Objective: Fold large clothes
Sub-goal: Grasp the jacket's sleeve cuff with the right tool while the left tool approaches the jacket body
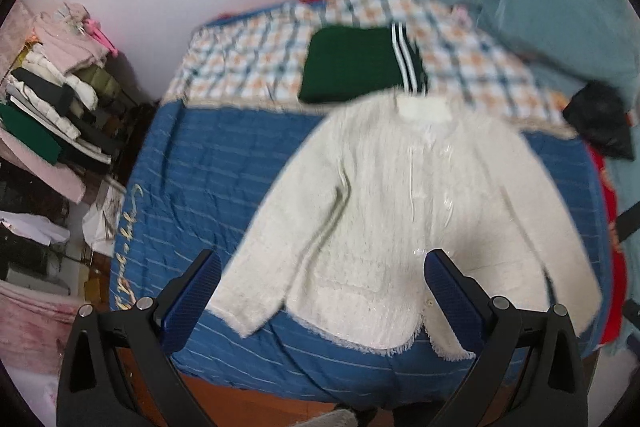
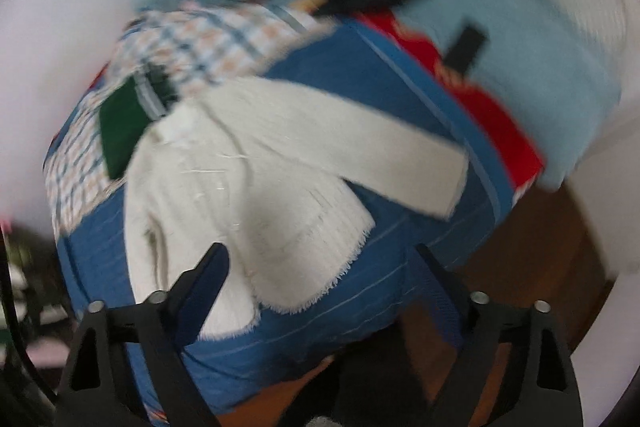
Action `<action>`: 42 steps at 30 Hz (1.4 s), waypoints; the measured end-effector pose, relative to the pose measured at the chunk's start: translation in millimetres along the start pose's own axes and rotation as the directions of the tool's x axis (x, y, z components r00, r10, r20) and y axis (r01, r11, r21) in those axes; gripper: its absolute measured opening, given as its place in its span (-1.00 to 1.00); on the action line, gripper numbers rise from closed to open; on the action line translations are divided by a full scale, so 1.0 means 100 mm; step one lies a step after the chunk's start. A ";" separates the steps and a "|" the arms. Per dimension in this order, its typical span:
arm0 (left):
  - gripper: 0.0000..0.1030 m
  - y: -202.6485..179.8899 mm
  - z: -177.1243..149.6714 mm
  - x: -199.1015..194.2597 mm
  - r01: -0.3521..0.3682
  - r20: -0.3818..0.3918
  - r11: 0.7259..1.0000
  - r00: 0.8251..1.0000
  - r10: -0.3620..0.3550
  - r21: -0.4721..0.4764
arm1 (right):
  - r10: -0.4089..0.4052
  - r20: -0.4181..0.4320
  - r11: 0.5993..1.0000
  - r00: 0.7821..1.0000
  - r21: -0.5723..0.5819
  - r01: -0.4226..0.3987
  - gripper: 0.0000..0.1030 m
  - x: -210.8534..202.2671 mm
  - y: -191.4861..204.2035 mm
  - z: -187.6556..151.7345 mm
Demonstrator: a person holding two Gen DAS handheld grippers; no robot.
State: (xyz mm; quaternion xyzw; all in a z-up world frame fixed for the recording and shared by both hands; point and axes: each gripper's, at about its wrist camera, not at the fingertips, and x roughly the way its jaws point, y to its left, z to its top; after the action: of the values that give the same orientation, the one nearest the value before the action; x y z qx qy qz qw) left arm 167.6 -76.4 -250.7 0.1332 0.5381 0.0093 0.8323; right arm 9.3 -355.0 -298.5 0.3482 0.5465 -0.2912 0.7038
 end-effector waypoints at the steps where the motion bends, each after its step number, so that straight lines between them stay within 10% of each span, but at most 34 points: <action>1: 1.00 -0.10 -0.03 0.21 -0.022 -0.026 1.000 0.999 0.022 -0.004 | 0.020 -0.030 0.998 0.999 0.059 -0.018 0.71 0.27 -0.19 0.05; 10: 1.00 -0.77 -0.40 1.60 -0.141 -0.255 0.990 0.958 0.134 -0.011 | 0.269 -0.145 0.818 0.952 0.556 -0.146 0.72 2.70 -1.83 0.11; 14: 1.00 -1.06 -0.42 1.94 -0.159 -0.303 0.987 0.940 0.157 0.019 | 0.336 -0.056 0.689 0.940 0.695 -0.205 0.67 3.32 -2.24 0.14; 17: 1.00 -1.28 -0.37 2.02 -0.163 -0.293 0.986 0.942 0.164 0.031 | 0.300 0.032 0.630 0.953 0.744 -0.223 0.05 3.40 -2.40 0.21; 19: 1.00 -1.41 -0.31 2.03 -0.153 -0.278 0.988 0.948 0.155 0.028 | 0.262 0.082 0.648 0.962 0.723 -0.238 -0.63 3.29 -2.38 0.28; 26: 1.00 -1.72 -0.25 2.16 -0.131 -0.249 0.991 0.959 0.137 0.040 | 0.175 0.181 0.795 0.968 0.554 -0.248 -0.52 2.90 -2.07 0.75; 29: 1.00 -1.76 -0.29 2.30 -0.136 -0.262 0.990 0.955 0.140 0.035 | 0.283 0.139 0.729 0.949 0.611 -0.307 0.09 3.28 -2.19 0.78; 32: 1.00 -1.71 -0.32 2.40 -0.153 -0.254 0.988 0.955 0.155 0.028 | 0.351 0.210 0.637 0.912 0.661 -0.397 0.18 3.50 -2.25 0.82; 33: 1.00 -1.68 -0.32 2.42 -0.156 -0.248 0.988 0.956 0.155 0.018 | 0.350 0.241 0.614 0.905 0.671 -0.416 0.14 3.52 -2.22 0.87; 35: 1.00 -1.60 -0.33 2.46 -0.164 -0.237 0.987 0.958 0.159 -0.001 | 0.327 0.274 0.617 0.904 0.663 -0.424 -0.68 3.49 -2.13 0.98; 42: 1.00 -1.17 -0.35 2.55 -0.182 -0.222 0.979 0.962 0.158 -0.092 | 0.263 0.353 0.806 0.898 0.431 -0.406 -0.70 2.69 -1.44 1.54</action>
State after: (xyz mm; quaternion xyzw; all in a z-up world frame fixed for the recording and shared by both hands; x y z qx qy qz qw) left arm 228.6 -141.6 -519.5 0.1305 0.6096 0.1253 0.7718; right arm 46.0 -571.8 -560.2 0.5637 0.2792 -0.3367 0.7006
